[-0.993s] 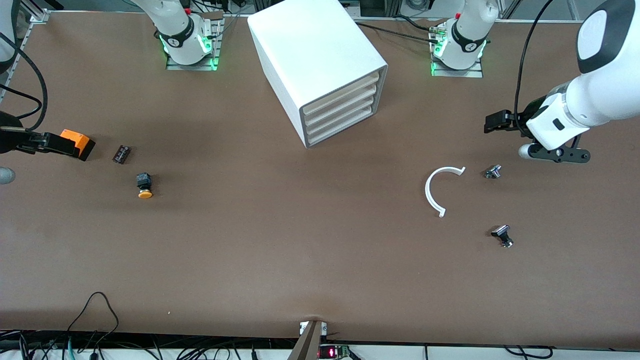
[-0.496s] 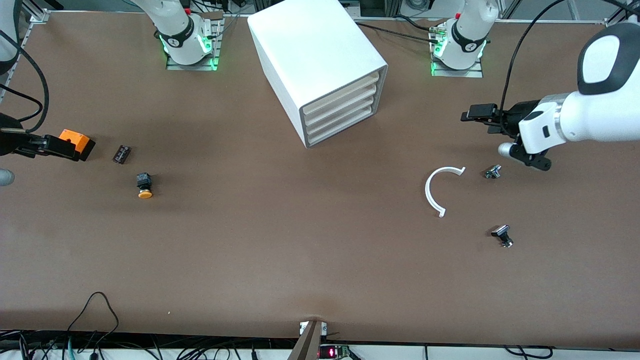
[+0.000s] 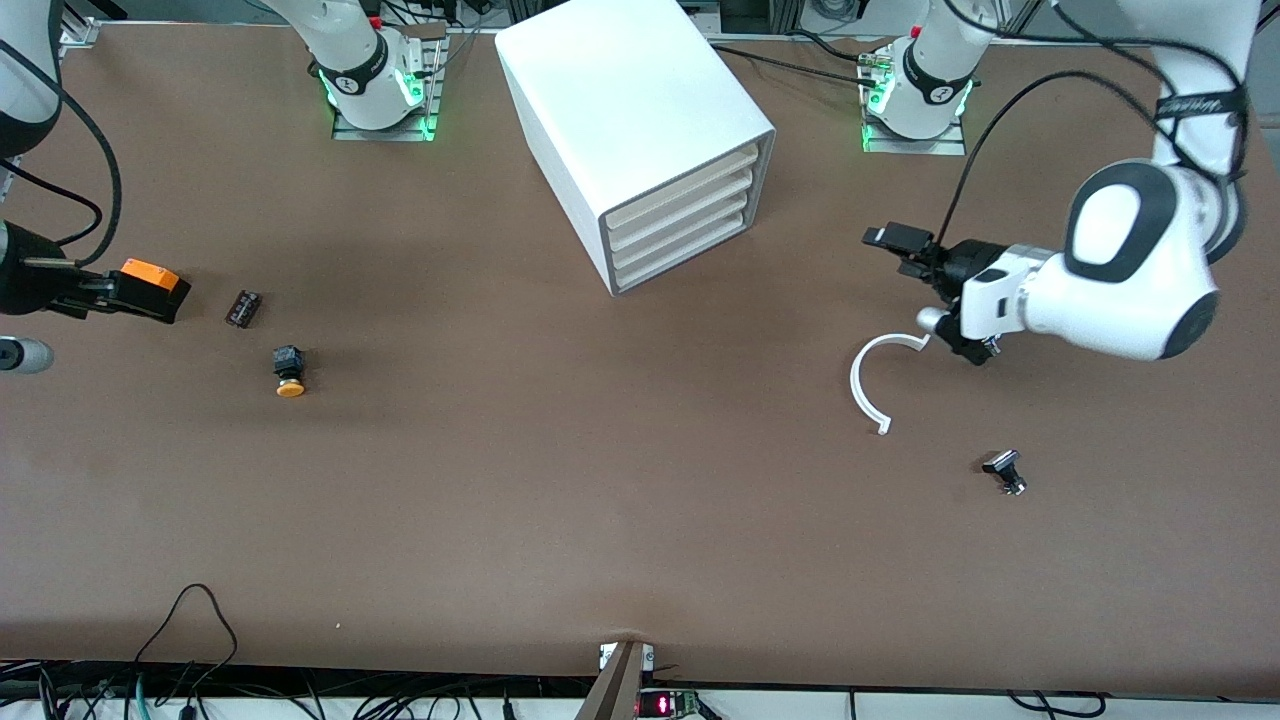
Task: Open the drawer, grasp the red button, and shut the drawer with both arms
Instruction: 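Reach the left gripper to the front of the white drawer unit, then pull the drawer open with the left gripper while the right gripper approaches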
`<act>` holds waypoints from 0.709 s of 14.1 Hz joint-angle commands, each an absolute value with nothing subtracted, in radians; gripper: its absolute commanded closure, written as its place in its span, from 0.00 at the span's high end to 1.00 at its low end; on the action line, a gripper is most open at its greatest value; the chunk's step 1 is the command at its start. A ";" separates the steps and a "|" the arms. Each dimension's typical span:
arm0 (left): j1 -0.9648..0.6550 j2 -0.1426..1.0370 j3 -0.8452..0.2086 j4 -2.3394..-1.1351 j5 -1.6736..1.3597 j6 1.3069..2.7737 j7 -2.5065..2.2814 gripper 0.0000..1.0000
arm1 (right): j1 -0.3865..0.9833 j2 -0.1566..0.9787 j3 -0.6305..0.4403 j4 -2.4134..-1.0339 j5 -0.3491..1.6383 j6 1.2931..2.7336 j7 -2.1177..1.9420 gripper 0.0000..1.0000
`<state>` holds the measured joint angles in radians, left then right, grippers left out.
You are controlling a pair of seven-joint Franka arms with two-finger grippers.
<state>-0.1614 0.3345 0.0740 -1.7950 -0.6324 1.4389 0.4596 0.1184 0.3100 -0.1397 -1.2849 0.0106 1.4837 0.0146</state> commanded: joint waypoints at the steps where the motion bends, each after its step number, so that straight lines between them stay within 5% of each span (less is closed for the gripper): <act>1: -0.199 0.425 0.077 -1.781 -0.716 1.448 0.540 1.00 | 0.130 0.337 -0.138 -1.281 0.006 1.485 0.028 1.00; 10: -0.324 0.548 0.074 -1.899 -0.988 1.500 0.583 0.99 | 0.219 0.339 -0.137 -1.275 0.001 1.508 0.020 1.00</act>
